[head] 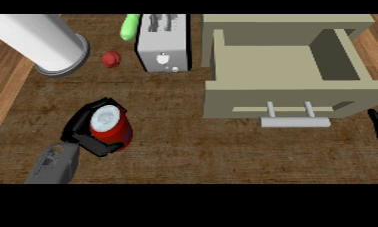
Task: Pick up the can, place it into the drawer and close the drawer
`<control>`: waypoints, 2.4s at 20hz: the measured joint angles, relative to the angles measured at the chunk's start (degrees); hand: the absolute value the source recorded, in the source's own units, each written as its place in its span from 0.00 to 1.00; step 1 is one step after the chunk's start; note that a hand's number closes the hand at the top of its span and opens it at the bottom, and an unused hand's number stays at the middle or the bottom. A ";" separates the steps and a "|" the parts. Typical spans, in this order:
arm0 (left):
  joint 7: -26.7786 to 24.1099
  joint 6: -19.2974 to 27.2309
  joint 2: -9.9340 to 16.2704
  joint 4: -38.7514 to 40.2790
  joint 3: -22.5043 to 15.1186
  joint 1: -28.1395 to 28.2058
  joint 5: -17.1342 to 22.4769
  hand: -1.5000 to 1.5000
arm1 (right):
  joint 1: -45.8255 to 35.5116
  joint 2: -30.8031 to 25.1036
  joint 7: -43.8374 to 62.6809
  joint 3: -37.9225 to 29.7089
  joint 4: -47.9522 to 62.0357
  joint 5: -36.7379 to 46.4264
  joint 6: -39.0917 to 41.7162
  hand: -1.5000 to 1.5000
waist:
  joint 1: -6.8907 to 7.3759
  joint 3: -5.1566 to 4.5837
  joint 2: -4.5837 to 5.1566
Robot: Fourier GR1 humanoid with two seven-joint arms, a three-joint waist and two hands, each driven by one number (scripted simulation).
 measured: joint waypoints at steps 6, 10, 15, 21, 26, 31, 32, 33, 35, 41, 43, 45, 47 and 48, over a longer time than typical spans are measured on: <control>3.84 -2.55 -1.85 -6.59 -1.00 1.79 2.82 1.00 | 0.71 0.27 -1.02 0.93 -0.19 0.34 -0.16 0.00 | 0.03 0.00 -0.01; 6.18 3.22 -3.90 -9.53 2.27 2.37 5.45 1.00 | 0.58 -0.04 -0.60 0.52 -0.04 0.00 -0.84 0.00 | 0.25 0.01 -0.05; 10.04 16.85 -7.55 -13.82 7.37 1.88 7.47 1.00 | 1.22 0.24 0.56 0.41 -1.95 -0.66 -1.03 0.00 | 0.33 0.03 -0.14; 19.14 25.05 -11.08 -25.49 3.82 1.37 7.62 1.00 | 2.74 0.25 0.10 1.16 -2.94 -0.27 -1.00 0.00 | 0.14 0.02 -0.11; 25.87 28.94 -12.53 -34.61 -0.89 0.42 5.99 1.00 | 1.76 -0.78 1.22 -0.90 -3.11 -2.10 -0.61 0.00 | 0.02 0.02 -0.07; 33.96 35.14 -13.07 -39.93 -7.23 -3.89 6.12 1.00 | 1.58 -0.29 -0.15 -0.67 -2.00 -1.63 -0.54 0.00 | -0.16 0.00 -0.04; 35.20 36.61 -13.12 -39.97 -8.58 -5.17 6.02 1.00 | 1.70 -0.01 -0.56 -0.49 -1.64 -1.40 -0.45 0.00 | -0.23 0.00 -0.02; 36.97 37.50 -13.16 -40.40 -9.42 -6.65 5.91 1.00 | 1.52 0.07 -0.36 -0.40 -1.63 -1.21 -0.56 0.00 | -0.25 0.00 -0.01; 39.64 40.89 -13.21 -40.07 -12.30 -9.94 6.03 1.00 | 2.01 0.38 -0.51 -0.17 -2.25 -1.12 -0.50 0.00 | -0.45 0.00 0.01; 44.92 46.08 -13.28 -36.04 -15.15 -21.39 5.82 1.00 | 1.12 0.28 0.92 -0.35 -3.18 -0.98 -1.16 0.00 | -0.63 0.00 0.08; 47.40 47.68 -13.29 -35.36 -15.66 -25.70 5.42 1.00 | 1.34 -0.19 -0.06 -1.28 -2.07 -1.48 -0.42 0.00 | -0.70 0.00 0.07; 48.59 48.99 -13.30 -33.74 -16.09 -29.39 5.53 1.00 | 0.70 -0.58 0.38 -1.61 -1.82 -1.72 -0.29 0.00 | -0.72 0.01 0.09; 48.76 51.35 -13.30 -30.67 -17.30 -33.05 6.40 1.00 | 0.29 -0.20 -0.01 -1.12 -1.27 -1.23 -0.33 0.00 | -0.92 0.00 0.14; 49.25 52.59 -13.30 -29.64 -17.94 -34.74 6.82 1.00 | 0.74 -0.20 0.49 -1.17 -2.09 -1.43 -0.21 0.00 | -1.00 0.01 0.15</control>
